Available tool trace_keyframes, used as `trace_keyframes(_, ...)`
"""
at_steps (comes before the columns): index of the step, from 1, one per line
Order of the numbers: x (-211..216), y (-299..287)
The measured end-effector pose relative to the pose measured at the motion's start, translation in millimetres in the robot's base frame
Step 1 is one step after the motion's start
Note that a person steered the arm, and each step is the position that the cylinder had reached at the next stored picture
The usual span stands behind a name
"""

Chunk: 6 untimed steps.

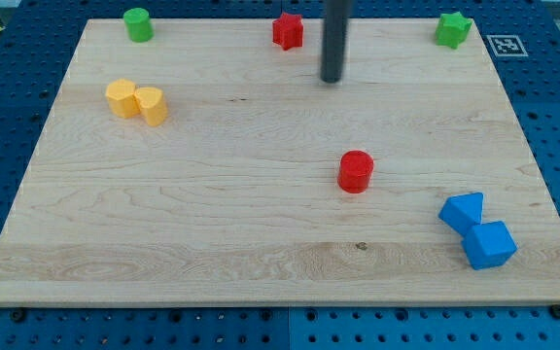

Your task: Move your arm below the green star

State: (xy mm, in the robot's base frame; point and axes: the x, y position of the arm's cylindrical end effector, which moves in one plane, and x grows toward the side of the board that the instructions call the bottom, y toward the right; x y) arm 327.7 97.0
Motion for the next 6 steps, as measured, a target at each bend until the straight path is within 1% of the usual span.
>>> trace_keyframes(1,9,17)
trace_keyframes(2,9,17)
trace_keyframes(3,10,32)
trace_keyframes(4,11,98)
trace_keyframes(5,2,151)
trace_keyframes(6,-30,167)
